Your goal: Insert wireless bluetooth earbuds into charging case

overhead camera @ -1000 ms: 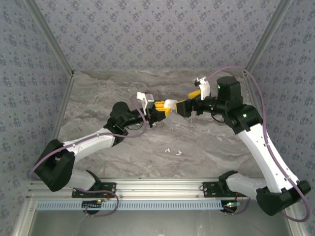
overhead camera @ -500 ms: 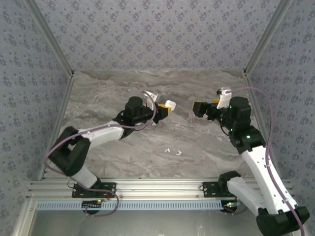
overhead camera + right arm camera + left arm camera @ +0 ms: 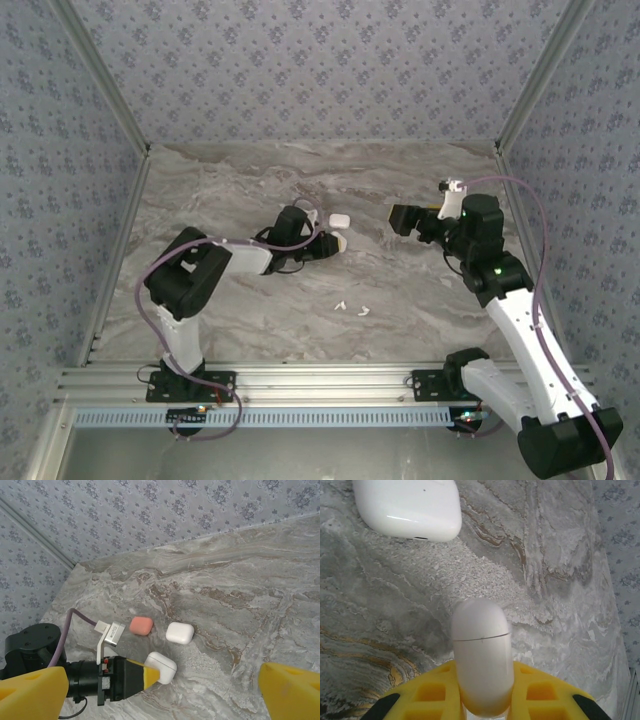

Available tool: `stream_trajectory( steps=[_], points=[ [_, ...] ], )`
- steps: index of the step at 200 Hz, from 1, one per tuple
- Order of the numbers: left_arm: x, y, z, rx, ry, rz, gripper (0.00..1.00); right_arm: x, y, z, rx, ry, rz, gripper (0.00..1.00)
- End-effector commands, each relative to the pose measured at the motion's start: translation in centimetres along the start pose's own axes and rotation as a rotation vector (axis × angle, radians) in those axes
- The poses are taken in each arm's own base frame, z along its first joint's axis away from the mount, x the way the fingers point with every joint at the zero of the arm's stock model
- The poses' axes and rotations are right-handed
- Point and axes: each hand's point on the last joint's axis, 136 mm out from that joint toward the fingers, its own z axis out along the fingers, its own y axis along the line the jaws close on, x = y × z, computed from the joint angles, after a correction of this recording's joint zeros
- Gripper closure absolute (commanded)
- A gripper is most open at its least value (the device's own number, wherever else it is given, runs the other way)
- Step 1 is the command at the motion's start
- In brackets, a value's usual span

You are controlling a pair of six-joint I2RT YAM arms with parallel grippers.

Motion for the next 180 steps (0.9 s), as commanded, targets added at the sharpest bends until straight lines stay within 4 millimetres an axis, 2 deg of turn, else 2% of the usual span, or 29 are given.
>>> stream_trajectory(
  steps=[1,37,65,102,137,162,180],
  points=[
    [-0.7,-0.1,0.5,-0.016,0.001,-0.046,0.87,-0.9,0.4,-0.4,-0.005,-0.01,-0.008,0.0],
    [-0.3,0.7,0.9,-0.037,0.012,-0.08,0.73,-0.9,0.3,-0.5,0.003,-0.006,-0.018,0.0],
    [-0.3,1.0,0.9,-0.057,0.013,-0.086,0.55,-0.9,0.4,-0.6,-0.001,-0.002,-0.027,0.0],
    [-1.3,0.6,-0.3,-0.072,-0.021,-0.059,0.46,-0.8,0.2,-0.7,0.014,0.01,-0.05,0.0],
    [-3.6,-1.1,-3.8,-0.093,-0.084,0.032,0.35,0.2,0.5,0.4,-0.017,0.059,-0.053,0.0],
    [-5.6,-1.4,-7.6,-0.156,-0.158,0.093,0.32,1.6,1.2,1.9,-0.049,0.123,-0.071,0.0],
    [-7.2,-1.3,-10.8,-0.19,-0.231,0.105,0.29,3.4,2.1,3.8,-0.062,0.188,-0.133,0.0]
  ],
)
